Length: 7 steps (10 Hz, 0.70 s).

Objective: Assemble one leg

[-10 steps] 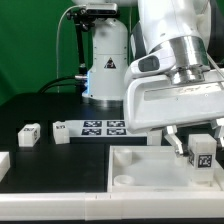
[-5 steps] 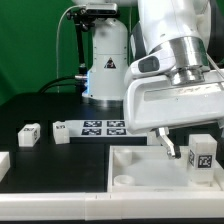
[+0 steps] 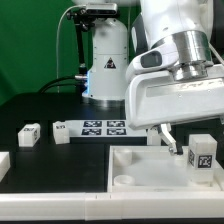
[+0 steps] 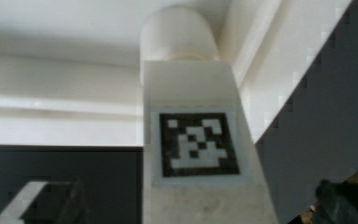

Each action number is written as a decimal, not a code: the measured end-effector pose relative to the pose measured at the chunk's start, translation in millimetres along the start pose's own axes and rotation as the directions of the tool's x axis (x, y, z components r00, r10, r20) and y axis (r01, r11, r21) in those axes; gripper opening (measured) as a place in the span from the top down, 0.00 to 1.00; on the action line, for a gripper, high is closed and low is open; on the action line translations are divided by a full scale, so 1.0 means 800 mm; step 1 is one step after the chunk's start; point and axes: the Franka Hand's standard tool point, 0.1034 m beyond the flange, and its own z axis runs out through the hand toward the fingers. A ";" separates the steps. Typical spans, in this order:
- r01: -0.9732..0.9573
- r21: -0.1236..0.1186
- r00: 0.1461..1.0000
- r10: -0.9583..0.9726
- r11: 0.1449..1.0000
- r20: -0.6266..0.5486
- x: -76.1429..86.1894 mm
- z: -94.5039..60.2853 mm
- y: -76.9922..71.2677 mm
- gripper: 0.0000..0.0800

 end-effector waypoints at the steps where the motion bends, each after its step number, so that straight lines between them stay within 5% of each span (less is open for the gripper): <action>1: -0.004 0.012 0.996 0.002 1.000 0.088 0.001 0.002 -0.001 0.19; 5: -0.056 0.050 0.886 0.027 0.997 0.463 0.012 -0.006 0.009 0.19; 7: -0.077 0.058 0.838 0.034 0.995 0.545 0.016 -0.003 0.009 0.19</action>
Offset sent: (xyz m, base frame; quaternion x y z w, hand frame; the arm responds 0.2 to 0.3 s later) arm 0.0131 -0.0165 0.0053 -0.0218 -0.2563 0.0132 0.9663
